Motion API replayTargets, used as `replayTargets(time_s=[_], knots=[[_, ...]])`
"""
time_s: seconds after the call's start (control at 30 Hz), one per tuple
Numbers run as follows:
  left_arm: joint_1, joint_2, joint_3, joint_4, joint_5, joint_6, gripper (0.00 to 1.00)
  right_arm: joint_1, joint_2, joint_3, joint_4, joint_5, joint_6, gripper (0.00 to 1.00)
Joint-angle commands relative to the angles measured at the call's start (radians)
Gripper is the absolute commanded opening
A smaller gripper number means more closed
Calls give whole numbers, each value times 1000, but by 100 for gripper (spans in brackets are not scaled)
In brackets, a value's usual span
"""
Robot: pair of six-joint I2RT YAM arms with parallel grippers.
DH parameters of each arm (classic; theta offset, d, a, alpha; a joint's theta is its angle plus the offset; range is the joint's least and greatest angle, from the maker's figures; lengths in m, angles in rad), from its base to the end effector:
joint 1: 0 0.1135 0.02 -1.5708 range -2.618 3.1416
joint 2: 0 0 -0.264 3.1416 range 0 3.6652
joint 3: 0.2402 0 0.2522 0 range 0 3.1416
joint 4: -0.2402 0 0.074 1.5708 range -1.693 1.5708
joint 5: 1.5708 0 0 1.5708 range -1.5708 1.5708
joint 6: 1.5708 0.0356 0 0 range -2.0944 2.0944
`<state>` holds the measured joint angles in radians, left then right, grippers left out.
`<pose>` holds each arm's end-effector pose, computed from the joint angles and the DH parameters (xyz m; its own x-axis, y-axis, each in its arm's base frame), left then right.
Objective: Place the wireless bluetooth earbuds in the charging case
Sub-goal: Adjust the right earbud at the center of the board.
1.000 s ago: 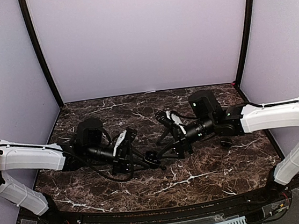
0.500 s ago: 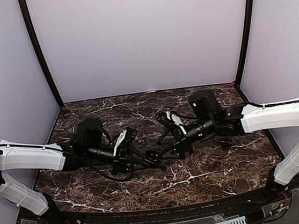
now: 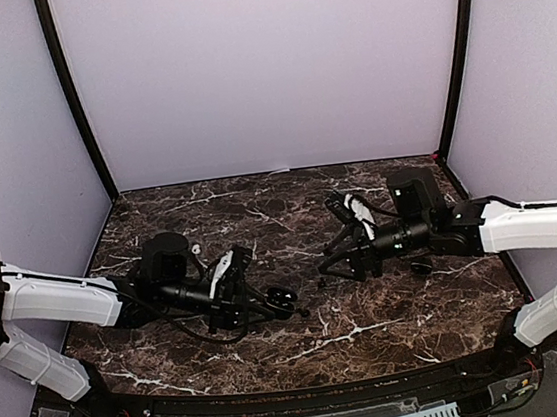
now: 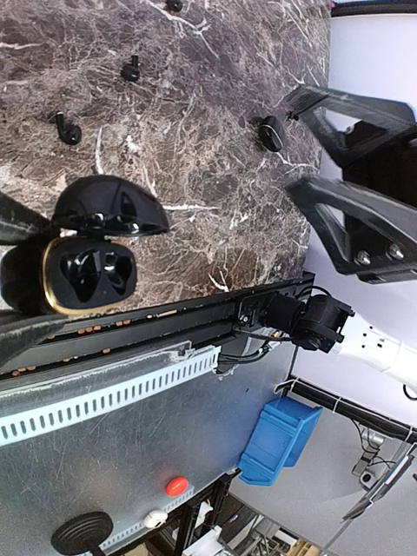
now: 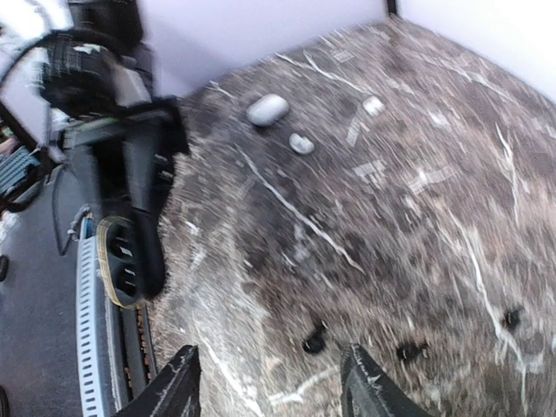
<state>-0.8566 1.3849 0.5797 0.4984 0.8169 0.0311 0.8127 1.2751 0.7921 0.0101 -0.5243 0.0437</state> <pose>0.1625 -0.2271 0.2082 -0.1675 0.2257 -0.9597 0.9781 -0.0839 -0.1904 0.1804 0.2164 0.2577 -0.3537 -0.3185 -0.8794 -0.9204 0.2858 0.2667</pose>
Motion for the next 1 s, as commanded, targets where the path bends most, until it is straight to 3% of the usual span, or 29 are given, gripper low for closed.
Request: replayTargets(time_s=[0.0,0.2,0.53,0.97], knots=[[10,-52,-49,76,-4,-49,6,-9,10,-39,-43,192,51,52],[68,-91,-118,161,17,-123,6,5,74,-52,-18,216,46,49],[112,-117,-174,208,31,-162,6,97,234,-83,147,185,-163,47],[137,-128,-190,216,55,-163,7,150,443,-24,200,181,-366,42]])
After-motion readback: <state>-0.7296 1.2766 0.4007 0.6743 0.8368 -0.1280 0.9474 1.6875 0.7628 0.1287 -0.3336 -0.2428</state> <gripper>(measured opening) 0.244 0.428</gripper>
